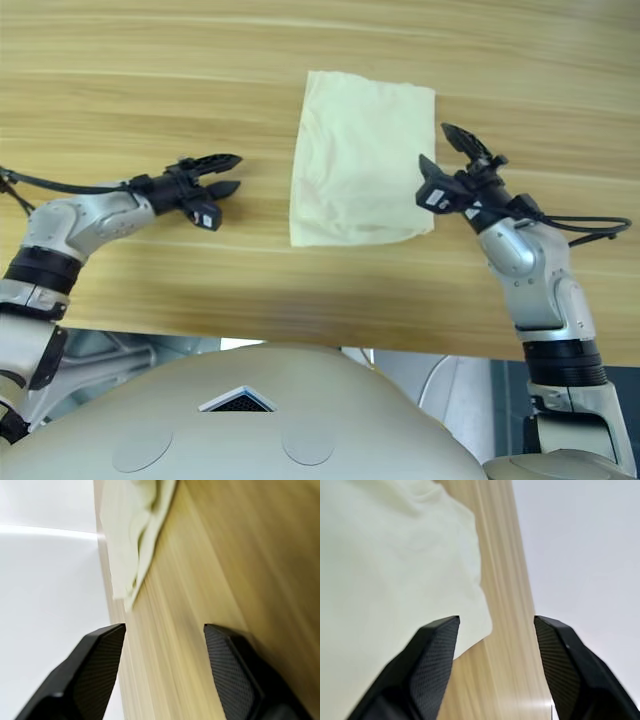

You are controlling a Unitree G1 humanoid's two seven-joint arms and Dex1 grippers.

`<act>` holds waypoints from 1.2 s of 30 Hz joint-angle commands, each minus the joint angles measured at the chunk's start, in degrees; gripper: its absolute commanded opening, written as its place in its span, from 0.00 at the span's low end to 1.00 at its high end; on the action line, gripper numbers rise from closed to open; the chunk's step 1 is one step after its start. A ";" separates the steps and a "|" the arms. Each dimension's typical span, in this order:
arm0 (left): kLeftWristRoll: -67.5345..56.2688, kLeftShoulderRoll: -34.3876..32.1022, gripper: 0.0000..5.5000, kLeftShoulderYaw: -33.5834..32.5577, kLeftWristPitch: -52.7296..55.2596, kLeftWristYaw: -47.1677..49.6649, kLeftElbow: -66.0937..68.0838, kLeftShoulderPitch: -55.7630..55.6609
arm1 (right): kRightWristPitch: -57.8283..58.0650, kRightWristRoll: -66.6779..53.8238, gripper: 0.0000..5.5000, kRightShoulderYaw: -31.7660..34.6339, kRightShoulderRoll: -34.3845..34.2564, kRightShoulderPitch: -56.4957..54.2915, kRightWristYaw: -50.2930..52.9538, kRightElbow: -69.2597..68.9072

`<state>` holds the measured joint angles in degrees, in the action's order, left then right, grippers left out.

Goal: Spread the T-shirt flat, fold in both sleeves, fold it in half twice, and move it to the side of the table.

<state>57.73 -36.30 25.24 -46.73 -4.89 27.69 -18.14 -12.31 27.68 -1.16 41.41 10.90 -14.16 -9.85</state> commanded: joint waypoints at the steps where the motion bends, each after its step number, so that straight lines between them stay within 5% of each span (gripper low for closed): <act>1: 6.53 0.57 0.53 8.38 0.94 0.84 6.67 -0.10 | 1.75 1.00 0.50 0.02 -2.41 -1.48 1.12 -1.15; 8: 4.05 -2.49 0.53 14.39 -3.16 -1.03 3.48 -0.03 | 2.87 2.62 0.50 0.04 -3.94 -4.40 2.60 -0.12; 17: -3.48 -6.02 0.53 18.59 -5.40 -8.62 -4.56 4.82 | -0.60 4.52 0.50 1.44 3.61 -4.10 -0.74 1.91; 26: -5.59 -1.02 0.53 22.45 -5.13 -10.79 -2.38 3.41 | -1.54 5.41 0.50 -2.73 1.13 -11.63 -1.46 3.86; 36: -4.22 7.58 0.53 23.10 -0.34 -0.69 7.42 0.33 | -2.54 5.37 0.50 -3.99 -0.85 -8.93 0.93 4.89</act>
<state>45.89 -28.17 44.07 -51.61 -3.24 28.81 -21.45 -14.58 32.94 -5.19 41.06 1.63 -13.72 -5.48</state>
